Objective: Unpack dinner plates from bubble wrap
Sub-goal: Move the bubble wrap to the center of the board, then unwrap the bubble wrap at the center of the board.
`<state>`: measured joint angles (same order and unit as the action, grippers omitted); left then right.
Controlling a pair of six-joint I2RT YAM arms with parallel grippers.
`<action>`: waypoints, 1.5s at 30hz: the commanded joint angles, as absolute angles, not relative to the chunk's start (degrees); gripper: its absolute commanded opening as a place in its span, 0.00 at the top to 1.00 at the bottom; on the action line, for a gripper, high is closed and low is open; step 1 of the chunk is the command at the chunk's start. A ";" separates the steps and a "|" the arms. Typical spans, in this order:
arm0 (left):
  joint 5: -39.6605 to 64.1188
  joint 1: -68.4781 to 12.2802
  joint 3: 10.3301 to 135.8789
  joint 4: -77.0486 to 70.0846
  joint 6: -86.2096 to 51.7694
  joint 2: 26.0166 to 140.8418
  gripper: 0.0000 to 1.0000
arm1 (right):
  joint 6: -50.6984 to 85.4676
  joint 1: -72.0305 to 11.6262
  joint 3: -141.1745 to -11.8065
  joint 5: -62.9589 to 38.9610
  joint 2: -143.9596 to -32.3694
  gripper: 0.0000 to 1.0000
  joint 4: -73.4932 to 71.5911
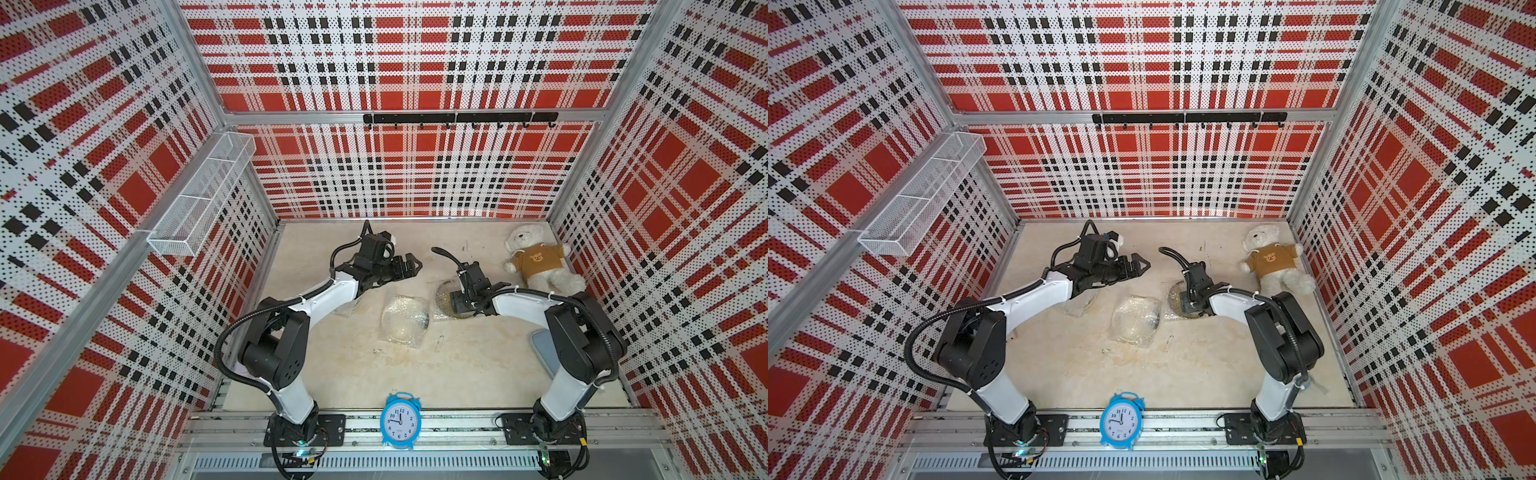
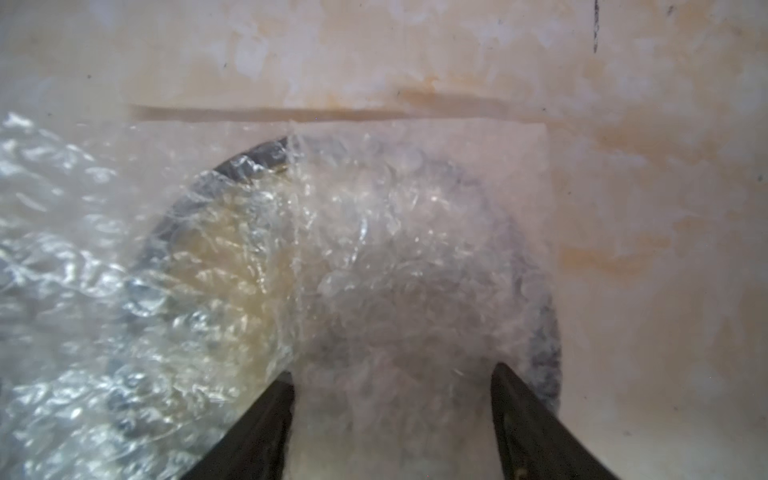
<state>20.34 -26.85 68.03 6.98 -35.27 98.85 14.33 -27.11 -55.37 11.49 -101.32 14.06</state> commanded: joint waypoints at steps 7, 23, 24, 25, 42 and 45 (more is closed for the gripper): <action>21.58 -25.88 72.89 9.40 -33.31 103.28 0.01 | 20.68 -24.11 -57.29 11.57 -106.71 0.25 7.33; 24.56 -30.27 82.45 10.55 -35.15 114.38 0.01 | 23.21 -22.43 -62.71 7.94 -100.76 0.13 14.07; 25.40 -30.37 82.90 10.65 -35.40 115.17 0.00 | 23.17 -22.41 -62.48 7.67 -100.02 0.12 14.31; 25.52 -30.49 83.63 11.68 -35.68 116.18 0.01 | 23.29 -22.28 -62.47 7.48 -99.03 0.11 14.94; 29.88 -31.64 81.91 4.70 -43.39 121.91 0.03 | 24.76 -17.38 -56.21 -1.44 -91.22 0.05 20.62; 30.69 -32.09 82.18 3.29 -43.89 122.94 0.03 | 25.17 -15.99 -53.96 -5.60 -91.56 0.06 16.89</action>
